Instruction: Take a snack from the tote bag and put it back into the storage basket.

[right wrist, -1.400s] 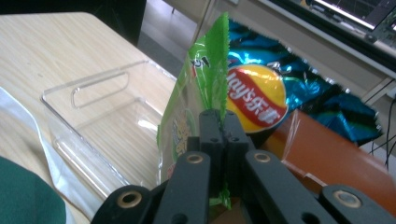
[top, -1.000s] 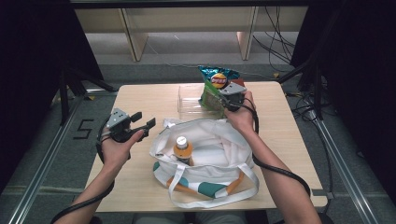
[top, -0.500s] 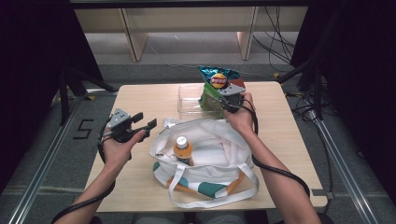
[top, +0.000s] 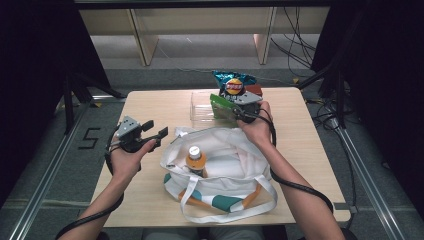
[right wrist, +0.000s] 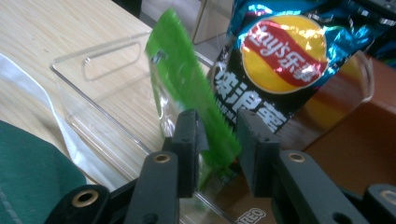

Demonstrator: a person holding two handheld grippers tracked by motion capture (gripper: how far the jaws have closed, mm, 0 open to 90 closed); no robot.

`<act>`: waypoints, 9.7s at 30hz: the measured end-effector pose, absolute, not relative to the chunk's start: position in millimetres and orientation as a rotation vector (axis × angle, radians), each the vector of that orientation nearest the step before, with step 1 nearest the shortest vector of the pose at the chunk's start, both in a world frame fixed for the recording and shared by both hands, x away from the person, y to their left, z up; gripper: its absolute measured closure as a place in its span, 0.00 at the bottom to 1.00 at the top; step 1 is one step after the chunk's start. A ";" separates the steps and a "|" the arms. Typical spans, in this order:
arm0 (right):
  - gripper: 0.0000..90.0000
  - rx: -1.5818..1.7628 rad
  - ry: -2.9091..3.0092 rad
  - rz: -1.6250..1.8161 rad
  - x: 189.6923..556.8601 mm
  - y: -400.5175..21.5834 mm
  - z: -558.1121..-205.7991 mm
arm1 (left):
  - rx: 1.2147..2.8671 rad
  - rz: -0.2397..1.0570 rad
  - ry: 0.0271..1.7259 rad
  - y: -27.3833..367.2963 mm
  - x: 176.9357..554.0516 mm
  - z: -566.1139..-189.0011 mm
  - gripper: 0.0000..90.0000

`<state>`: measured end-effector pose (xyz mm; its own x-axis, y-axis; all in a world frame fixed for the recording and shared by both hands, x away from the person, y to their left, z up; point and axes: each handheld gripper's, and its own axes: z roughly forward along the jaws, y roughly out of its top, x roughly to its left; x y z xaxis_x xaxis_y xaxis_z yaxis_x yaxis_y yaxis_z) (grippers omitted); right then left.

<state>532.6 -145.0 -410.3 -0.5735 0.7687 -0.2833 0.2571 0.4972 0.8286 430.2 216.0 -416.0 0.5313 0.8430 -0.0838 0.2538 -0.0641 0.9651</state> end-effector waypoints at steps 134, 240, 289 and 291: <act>0.56 1.132 1.848 1.301 404.7 -273.9 -411.8 | 1.589 0.451 0.815 172.5 387.5 -399.5 0.38; 0.56 1.176 1.880 1.328 406.6 -277.3 -421.1 | 1.636 0.448 0.650 141.6 378.9 -380.8 0.65; 0.56 1.167 1.901 1.328 408.5 -274.5 -423.2 | 1.550 0.476 0.646 139.8 405.5 -341.7 0.65; 0.56 1.169 1.901 1.329 408.3 -274.2 -423.1 | 1.548 0.481 0.644 139.8 406.5 -339.5 0.65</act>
